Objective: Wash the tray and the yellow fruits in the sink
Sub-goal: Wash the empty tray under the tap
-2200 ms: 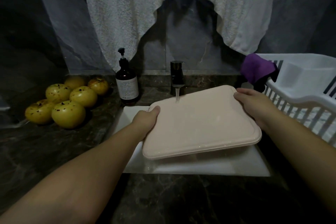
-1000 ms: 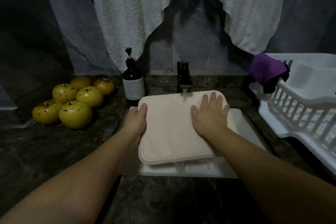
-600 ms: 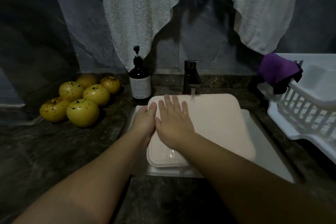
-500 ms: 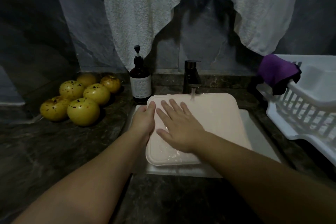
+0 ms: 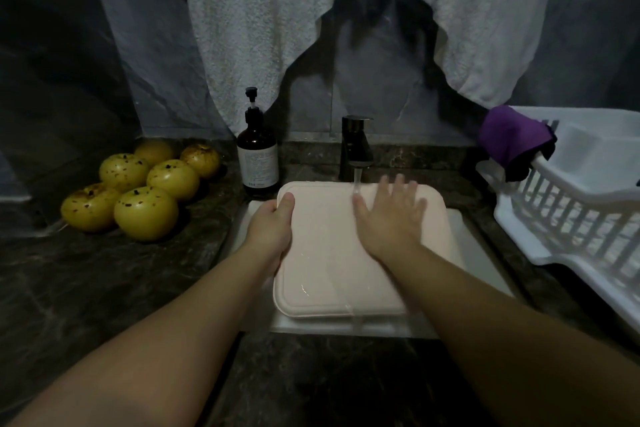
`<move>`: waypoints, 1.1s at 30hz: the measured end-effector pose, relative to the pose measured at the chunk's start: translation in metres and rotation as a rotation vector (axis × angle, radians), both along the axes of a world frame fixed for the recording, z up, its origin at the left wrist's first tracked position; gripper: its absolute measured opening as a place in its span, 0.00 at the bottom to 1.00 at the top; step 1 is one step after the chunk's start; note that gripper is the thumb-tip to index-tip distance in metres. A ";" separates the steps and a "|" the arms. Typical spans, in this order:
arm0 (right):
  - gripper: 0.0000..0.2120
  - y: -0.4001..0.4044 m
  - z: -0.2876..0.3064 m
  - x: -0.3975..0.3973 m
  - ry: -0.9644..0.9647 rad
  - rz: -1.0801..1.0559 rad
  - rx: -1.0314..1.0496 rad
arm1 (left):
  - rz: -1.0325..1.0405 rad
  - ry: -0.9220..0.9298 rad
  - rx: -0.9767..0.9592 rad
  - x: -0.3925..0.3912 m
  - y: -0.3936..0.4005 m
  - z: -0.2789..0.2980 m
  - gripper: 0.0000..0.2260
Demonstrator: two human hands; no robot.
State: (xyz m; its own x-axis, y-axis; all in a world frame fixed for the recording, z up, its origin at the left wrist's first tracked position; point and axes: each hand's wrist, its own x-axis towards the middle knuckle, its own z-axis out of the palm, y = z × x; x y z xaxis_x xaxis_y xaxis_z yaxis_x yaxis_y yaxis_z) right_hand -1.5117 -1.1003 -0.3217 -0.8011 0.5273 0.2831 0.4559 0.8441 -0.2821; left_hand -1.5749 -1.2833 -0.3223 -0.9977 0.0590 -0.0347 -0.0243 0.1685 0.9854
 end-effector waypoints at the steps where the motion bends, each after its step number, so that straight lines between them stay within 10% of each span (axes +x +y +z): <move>1: 0.39 -0.020 0.000 -0.008 0.005 0.047 -0.012 | -0.014 0.009 -0.007 0.001 0.002 -0.001 0.20; 13: 0.34 -0.006 -0.011 0.025 -0.183 0.795 0.456 | -0.015 -0.088 0.093 -0.007 -0.008 0.000 0.24; 24: 0.33 0.031 0.007 0.014 -0.042 0.061 0.076 | 0.032 -0.097 0.131 -0.010 -0.005 -0.002 0.25; 33: 0.29 -0.103 -0.006 -0.005 -0.067 0.404 0.209 | -0.043 -0.135 0.264 -0.004 -0.006 0.000 0.17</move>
State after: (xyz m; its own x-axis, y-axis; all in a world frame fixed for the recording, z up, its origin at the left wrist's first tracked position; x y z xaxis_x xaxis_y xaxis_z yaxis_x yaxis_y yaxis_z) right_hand -1.5167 -1.2036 -0.3281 -0.9508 0.1059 0.2912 0.0900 0.9936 -0.0678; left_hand -1.5785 -1.2897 -0.3226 -0.9814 0.1258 -0.1450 -0.1567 -0.0892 0.9836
